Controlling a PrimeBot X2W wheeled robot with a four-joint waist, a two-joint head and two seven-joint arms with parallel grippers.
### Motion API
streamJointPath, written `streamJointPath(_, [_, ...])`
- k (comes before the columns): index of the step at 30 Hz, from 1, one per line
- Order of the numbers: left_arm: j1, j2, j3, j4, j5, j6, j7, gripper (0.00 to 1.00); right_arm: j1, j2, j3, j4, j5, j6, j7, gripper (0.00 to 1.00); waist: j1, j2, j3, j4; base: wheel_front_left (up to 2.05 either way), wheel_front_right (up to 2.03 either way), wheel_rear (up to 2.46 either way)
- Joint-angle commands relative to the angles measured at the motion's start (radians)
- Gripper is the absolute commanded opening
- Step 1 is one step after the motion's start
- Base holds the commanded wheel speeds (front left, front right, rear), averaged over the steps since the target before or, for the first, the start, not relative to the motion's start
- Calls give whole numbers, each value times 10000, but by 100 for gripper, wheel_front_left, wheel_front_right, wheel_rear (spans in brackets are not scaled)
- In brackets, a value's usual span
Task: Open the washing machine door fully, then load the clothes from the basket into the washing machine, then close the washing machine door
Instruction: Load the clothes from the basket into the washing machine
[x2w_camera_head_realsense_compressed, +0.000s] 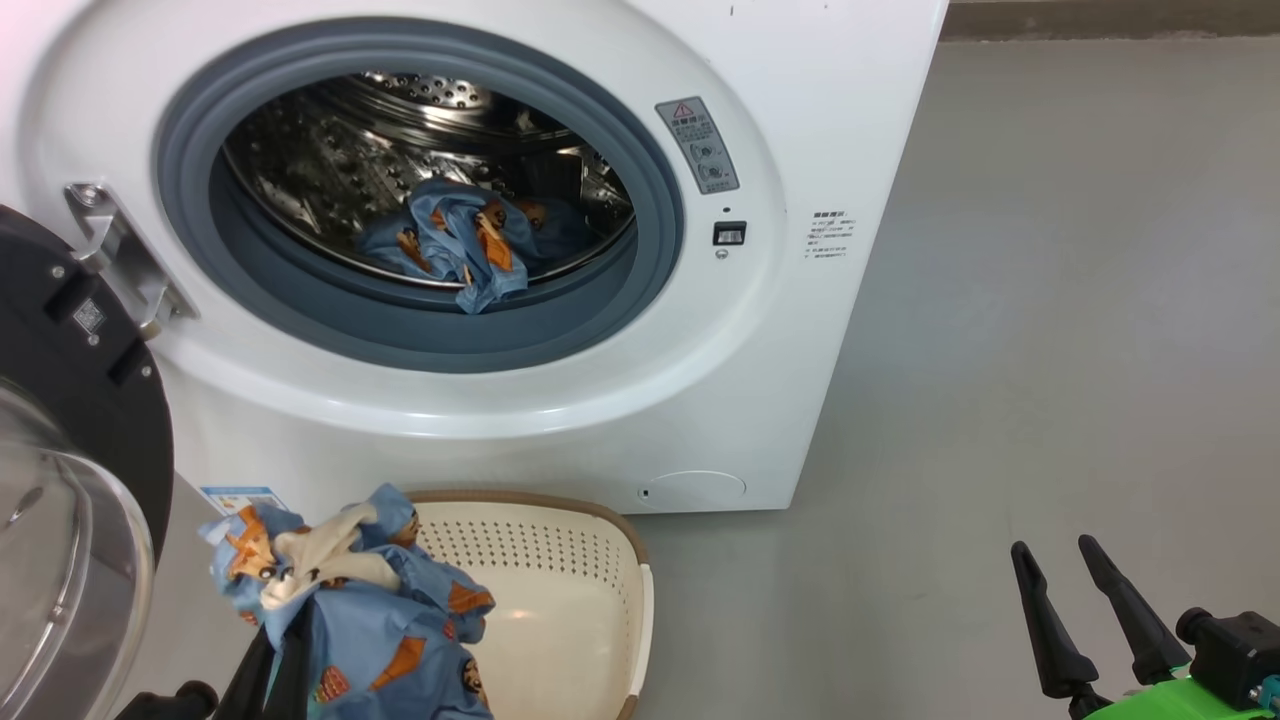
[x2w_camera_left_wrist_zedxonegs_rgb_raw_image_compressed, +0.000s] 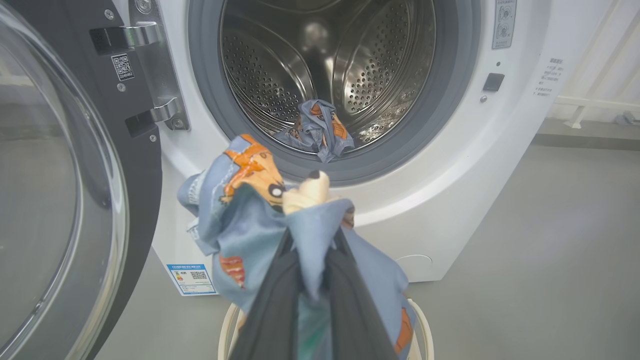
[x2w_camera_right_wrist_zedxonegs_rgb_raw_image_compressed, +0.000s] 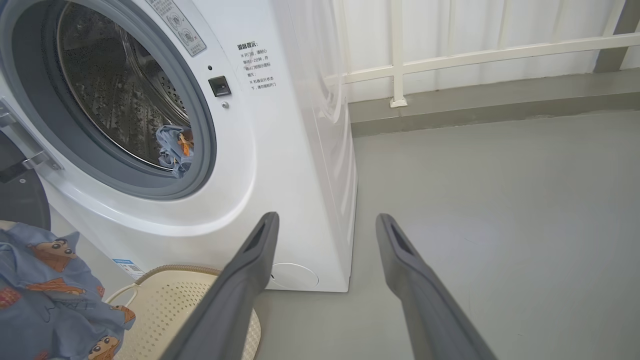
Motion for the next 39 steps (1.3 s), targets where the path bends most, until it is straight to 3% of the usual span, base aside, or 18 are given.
streamJointPath(1, [-186,82,446,-386,111,-15,-64,0,16,-174,141,-276,43,16,-48,100,0,0,52,-2,0,0,0])
streamJointPath(13, [-982,-58,352,-590,-102,-15,-64,0,-320,-16,142,-372,-16,16,-48,100,0,0,698,-127,0,0,0])
streamJointPath(24, [-4087,408,274,-576,21,-15,-64,0,-1088,249,371,-363,-56,16,-48,100,0,0,1760,-412,0,0,0])
streamJointPath(32, [-6613,570,520,565,159,-15,-65,0,-1607,442,644,-347,-47,16,-48,100,0,0,2430,-805,0,0,0])
streamJointPath(39, [-8264,658,180,2710,268,-15,-65,0,-1969,657,826,-332,-18,16,-48,100,0,0,3010,-1221,0,0,0])
